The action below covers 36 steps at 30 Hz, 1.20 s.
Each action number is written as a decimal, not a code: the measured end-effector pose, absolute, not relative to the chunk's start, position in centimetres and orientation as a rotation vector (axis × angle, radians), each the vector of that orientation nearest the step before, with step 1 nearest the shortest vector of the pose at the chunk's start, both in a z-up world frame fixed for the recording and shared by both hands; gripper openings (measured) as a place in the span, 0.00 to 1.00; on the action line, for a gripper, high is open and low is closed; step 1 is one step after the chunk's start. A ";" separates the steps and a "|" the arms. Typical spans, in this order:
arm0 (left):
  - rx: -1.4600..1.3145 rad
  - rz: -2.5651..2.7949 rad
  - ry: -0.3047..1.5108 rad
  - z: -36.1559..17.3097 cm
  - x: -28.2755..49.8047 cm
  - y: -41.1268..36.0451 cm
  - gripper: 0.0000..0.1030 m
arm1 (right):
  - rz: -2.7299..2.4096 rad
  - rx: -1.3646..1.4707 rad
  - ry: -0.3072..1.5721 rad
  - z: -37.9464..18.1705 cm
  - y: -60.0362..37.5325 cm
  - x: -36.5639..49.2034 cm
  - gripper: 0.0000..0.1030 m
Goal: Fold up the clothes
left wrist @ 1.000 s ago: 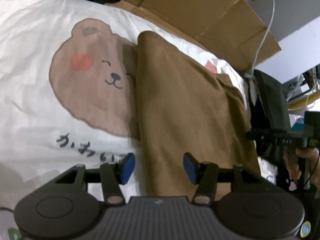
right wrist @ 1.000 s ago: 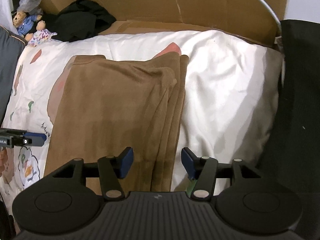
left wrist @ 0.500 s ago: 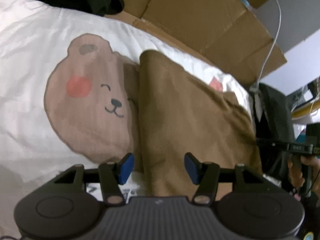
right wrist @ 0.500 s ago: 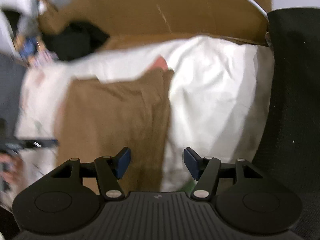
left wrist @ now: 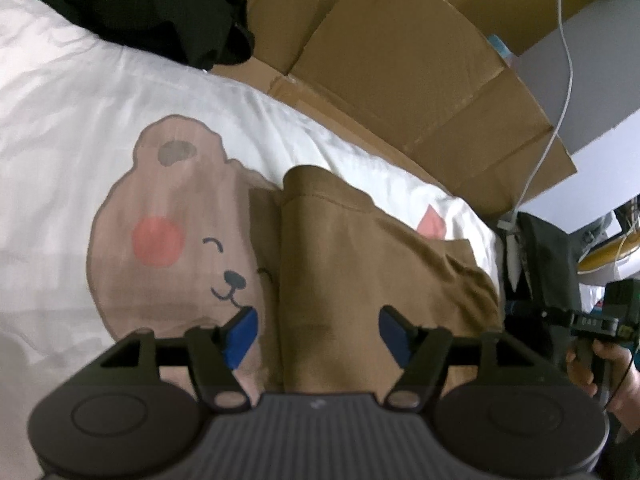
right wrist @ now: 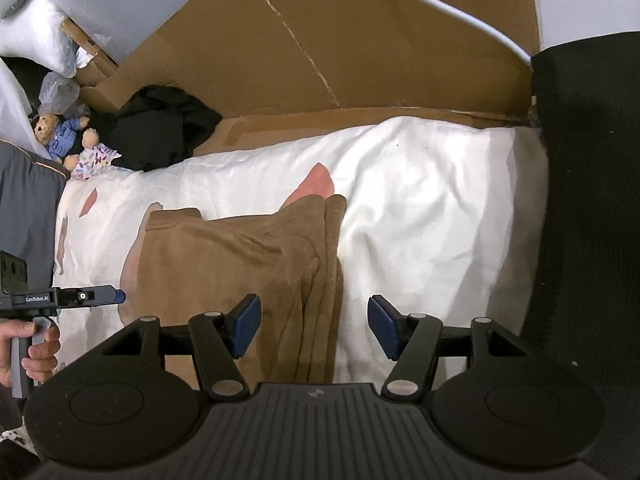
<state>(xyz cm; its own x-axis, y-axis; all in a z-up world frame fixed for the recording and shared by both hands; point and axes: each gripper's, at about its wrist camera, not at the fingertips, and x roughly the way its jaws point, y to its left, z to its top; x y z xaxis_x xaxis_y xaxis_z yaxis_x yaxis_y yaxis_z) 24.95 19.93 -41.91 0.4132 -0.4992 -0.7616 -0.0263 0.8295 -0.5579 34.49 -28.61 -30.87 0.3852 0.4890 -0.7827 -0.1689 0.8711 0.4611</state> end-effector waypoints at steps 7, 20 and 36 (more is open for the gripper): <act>-0.563 -0.327 1.113 -42.8 26.0 19.8 0.68 | 0.434 0.336 1.111 -31.8 -27.6 35.9 0.65; -0.537 -0.361 1.102 -44.6 27.8 19.7 0.68 | 0.447 0.355 1.163 -34.8 -26.5 37.7 0.65; -0.527 -0.409 1.090 -45.8 29.2 19.2 0.68 | 0.462 0.355 1.164 -36.1 -26.6 39.2 0.67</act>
